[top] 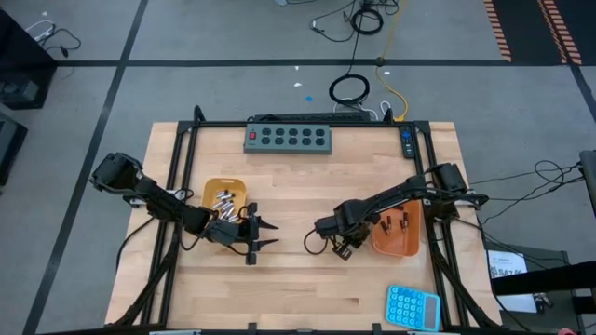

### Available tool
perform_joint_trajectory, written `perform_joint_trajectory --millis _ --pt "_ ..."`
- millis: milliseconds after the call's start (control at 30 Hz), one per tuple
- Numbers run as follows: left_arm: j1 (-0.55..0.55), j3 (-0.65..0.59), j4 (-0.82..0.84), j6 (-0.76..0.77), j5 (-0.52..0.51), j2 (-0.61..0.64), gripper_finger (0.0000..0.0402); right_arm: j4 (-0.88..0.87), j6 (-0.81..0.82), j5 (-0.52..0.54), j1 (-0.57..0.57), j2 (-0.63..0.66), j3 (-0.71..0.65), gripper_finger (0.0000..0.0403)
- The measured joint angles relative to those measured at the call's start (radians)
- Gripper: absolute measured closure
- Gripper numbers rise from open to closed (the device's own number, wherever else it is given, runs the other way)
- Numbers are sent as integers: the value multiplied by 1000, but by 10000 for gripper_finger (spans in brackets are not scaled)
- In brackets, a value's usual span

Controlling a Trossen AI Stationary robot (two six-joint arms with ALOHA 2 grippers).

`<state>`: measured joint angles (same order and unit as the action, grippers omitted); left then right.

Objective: Sort batteries
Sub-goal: Put the black battery into the orange bin

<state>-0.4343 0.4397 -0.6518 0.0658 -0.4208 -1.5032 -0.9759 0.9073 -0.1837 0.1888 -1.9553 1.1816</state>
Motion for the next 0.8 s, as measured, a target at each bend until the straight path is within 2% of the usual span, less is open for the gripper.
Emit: perform_joint_trajectory --millis 333,567,800 --pt "2 0 -4 -2 0 0 228 -132 -5 66 -8 -4 105 323" --pt "2 0 -4 -1 0 0 228 -147 39 76 -31 -3 138 266" --pt "2 0 -3 0 0 0 228 -172 5 128 -100 -1 138 250"
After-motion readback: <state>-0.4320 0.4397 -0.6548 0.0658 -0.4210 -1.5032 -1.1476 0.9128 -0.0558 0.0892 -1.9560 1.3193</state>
